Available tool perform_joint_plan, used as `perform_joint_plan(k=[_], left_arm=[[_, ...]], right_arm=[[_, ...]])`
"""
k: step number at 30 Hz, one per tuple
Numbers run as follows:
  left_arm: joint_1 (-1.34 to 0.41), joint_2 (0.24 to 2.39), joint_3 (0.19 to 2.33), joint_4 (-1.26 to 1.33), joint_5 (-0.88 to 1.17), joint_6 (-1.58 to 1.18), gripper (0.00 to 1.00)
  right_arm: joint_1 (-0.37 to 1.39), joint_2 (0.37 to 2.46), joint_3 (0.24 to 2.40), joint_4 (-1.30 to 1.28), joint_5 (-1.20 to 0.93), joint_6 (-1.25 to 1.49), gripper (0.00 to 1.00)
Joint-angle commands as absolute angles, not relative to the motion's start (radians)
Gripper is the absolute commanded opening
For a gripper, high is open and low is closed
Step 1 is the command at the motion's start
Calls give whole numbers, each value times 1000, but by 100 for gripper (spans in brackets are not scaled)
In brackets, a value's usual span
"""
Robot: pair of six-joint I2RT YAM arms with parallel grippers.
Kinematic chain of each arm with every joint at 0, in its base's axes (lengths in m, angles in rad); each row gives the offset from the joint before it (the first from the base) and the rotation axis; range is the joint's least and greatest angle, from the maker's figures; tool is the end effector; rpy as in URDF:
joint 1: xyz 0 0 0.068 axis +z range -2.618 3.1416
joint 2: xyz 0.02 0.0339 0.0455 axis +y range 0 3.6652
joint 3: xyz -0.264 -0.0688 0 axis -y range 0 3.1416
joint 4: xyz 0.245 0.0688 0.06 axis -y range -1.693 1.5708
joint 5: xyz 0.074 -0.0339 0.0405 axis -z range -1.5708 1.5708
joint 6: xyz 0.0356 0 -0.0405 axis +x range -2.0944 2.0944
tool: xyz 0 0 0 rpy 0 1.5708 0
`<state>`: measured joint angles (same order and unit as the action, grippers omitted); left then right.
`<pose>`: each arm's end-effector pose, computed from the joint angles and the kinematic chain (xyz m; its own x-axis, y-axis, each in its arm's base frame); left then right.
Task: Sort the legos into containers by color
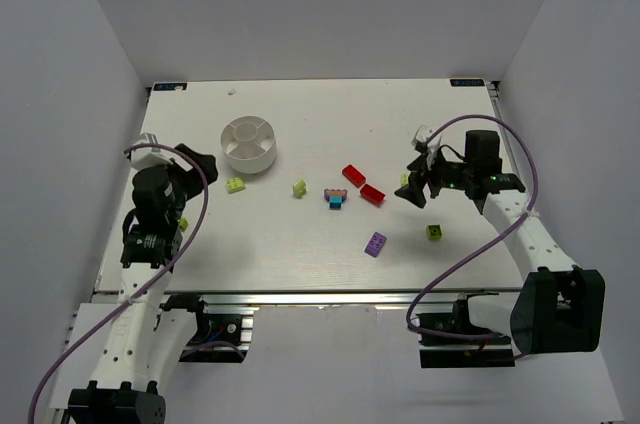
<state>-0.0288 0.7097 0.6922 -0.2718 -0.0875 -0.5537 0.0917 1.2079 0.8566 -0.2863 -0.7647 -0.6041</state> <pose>0.1707 -0.0018 0.3100 -0.2136 -0.5179 -0.8283 -0.1968 0.8534 -0.4828 0.2537 0.0481 0.2730 -0.1357 -0.4241 -0.8954 -0.8470 0.5185 -0.1172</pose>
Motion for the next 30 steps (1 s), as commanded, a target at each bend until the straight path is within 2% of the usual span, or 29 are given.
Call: perform_joint_plan(k=[1, 2, 3, 4, 5, 6, 7, 8, 9, 10, 11, 13, 17, 26, 30], left_arm=[[-29, 713, 673, -302, -63, -589, 88], [-31, 733, 676, -313, -54, -597, 81], [-31, 747, 680, -322, -55, -613, 62], [-31, 774, 692, -346, -55, -627, 37], [-31, 775, 699, -357, -58, -627, 36], [-31, 805, 707, -373, -64, -643, 26], [-31, 819, 715, -388, -72, -650, 17], [-31, 834, 729, -418, -89, -660, 17], [-31, 862, 735, -432, -98, -664, 18], [-31, 877, 742, -466, -110, -669, 30], [-31, 891, 759, -485, -126, -681, 41], [-31, 939, 782, -521, -178, -687, 63], [-28, 1032, 847, -621, -290, -695, 76], [92, 1256, 923, -624, -366, -626, 78], [106, 1376, 983, -647, -429, -558, 85]], right_arm=[[107, 1186, 842, -367, -1017, -801, 78], [120, 1180, 822, -356, -1016, -807, 70], [147, 1174, 813, -327, -1009, -805, 62], [175, 1167, 799, -304, -1003, -799, 39], [175, 1167, 795, -304, -1003, -799, 38], [204, 1166, 792, -282, -999, -778, 37], [219, 1166, 787, -275, -988, -769, 39], [233, 1166, 778, -267, -977, -762, 46], [262, 1164, 770, -243, -963, -743, 55], [274, 1163, 764, -227, -938, -730, 71], [285, 1161, 755, -212, -927, -720, 76], [304, 1157, 738, -178, -916, -698, 79], [311, 1163, 718, -134, -919, -657, 80], [313, 1221, 724, -150, -948, -709, 76], [313, 1256, 735, -134, -945, -710, 76]])
